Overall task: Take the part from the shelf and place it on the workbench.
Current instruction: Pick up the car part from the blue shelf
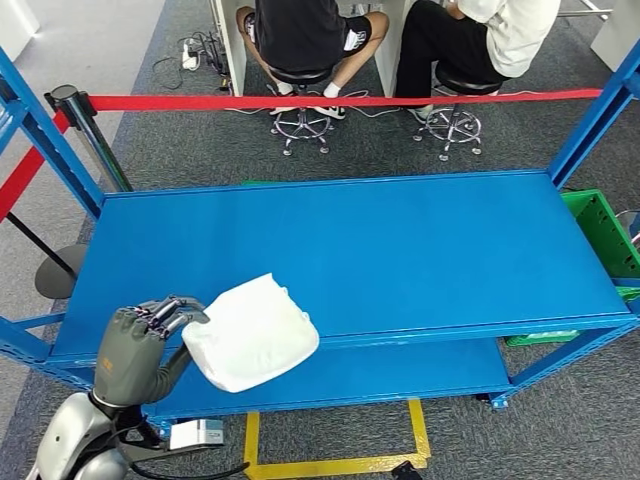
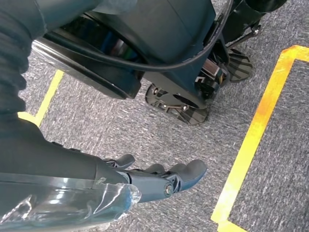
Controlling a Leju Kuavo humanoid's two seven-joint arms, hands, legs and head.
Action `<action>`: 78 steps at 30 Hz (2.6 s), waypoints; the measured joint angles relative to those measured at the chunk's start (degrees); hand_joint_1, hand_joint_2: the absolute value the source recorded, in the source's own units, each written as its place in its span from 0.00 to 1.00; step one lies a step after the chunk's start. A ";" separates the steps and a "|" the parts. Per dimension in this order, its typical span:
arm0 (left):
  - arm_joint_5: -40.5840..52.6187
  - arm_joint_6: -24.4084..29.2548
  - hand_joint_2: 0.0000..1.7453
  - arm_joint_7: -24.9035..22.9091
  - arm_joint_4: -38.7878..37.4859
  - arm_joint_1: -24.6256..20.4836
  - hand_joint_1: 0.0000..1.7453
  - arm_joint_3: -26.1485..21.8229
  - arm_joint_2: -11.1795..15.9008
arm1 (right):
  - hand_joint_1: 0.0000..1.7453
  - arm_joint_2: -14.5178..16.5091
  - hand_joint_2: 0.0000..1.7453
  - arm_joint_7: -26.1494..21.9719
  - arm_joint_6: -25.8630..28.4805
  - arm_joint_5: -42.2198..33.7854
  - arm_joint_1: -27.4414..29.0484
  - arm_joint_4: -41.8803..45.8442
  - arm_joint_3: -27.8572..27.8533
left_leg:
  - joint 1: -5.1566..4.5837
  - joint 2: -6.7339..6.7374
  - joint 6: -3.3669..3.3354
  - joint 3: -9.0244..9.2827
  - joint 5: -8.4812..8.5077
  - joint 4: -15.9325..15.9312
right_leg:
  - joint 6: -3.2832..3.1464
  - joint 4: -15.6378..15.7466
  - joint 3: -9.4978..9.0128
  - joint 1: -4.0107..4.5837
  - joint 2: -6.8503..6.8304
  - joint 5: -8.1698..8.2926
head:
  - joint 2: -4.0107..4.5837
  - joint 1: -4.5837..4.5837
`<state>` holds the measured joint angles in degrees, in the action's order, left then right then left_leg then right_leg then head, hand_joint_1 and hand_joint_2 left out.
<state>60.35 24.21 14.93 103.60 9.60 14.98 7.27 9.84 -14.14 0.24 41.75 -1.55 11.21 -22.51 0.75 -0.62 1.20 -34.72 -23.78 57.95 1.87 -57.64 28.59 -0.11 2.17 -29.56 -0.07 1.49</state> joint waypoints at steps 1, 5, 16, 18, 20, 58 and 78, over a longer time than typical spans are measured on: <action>-0.07 0.01 1.00 0.04 0.09 0.05 1.00 0.07 0.00 | 0.00 0.01 1.00 -0.03 0.00 -0.03 0.00 0.00 -0.03 | -0.04 -0.01 -0.05 -0.01 -0.03 0.05 | 0.04 0.05 -0.01 -0.05 0.00 0.02 | 0.00 0.00; -0.20 1.86 1.00 1.89 0.83 1.05 1.00 0.61 -0.18 | 0.00 0.17 1.00 -1.63 -1.24 -1.92 -0.01 0.00 -0.88 | -0.36 -0.03 -0.45 -0.02 -0.29 0.19 | 0.47 0.19 -0.08 -0.41 0.02 -0.05 | 0.00 0.03; 7.94 15.28 1.00 0.21 4.97 10.31 1.00 7.49 -1.05 | 0.00 -2.26 1.00 -8.84 -11.79 -6.64 0.12 0.00 -5.93 | -0.28 1.24 -2.20 0.66 0.23 -1.28 | 2.35 -15.53 6.90 -0.85 -1.64 -7.75 | 0.00 -0.28; 7.64 15.30 1.00 1.67 5.44 11.51 1.00 6.85 -2.20 | 0.00 -2.57 1.00 -8.92 -10.94 -6.45 0.28 0.00 -6.58 | -0.11 1.57 -1.97 0.65 0.26 -1.16 | 2.67 -11.47 5.06 -1.07 -2.10 -4.25 | 0.00 -0.28; 7.33 15.30 1.00 3.32 5.84 12.37 1.00 5.65 -3.65 | 0.00 -2.77 1.00 -8.99 -10.29 -6.00 0.20 0.00 -7.01 | -0.09 1.93 -1.27 0.60 0.27 -0.83 | 2.89 -4.04 1.47 -1.22 -3.38 -0.67 | 0.00 -0.33; 3.85 15.90 1.00 13.55 11.31 18.12 1.00 -6.23 -14.16 | 0.00 -3.16 1.00 -9.39 -9.01 -2.13 -0.20 -0.04 -8.66 | -0.62 2.63 0.67 -1.03 -3.52 2.37 | -0.96 1.60 0.28 -0.40 -3.07 2.47 | 0.00 -0.44; 2.51 15.90 1.00 14.18 11.35 15.38 1.00 -6.41 -13.44 | 0.00 -3.04 1.00 -9.31 -9.27 -3.05 0.11 -0.15 -10.31 | -1.28 2.70 -3.05 3.98 -1.27 -3.15 | 2.45 -16.92 11.73 -0.80 -1.77 -0.15 | 0.00 -0.86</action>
<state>62.86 40.11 29.11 114.95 24.98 8.57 -6.17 6.80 -23.45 -9.03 38.69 -1.44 11.06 -32.82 -0.53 2.08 -1.85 -30.74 -25.05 54.81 4.32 -74.56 40.32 -0.91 0.40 -29.71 -0.07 0.63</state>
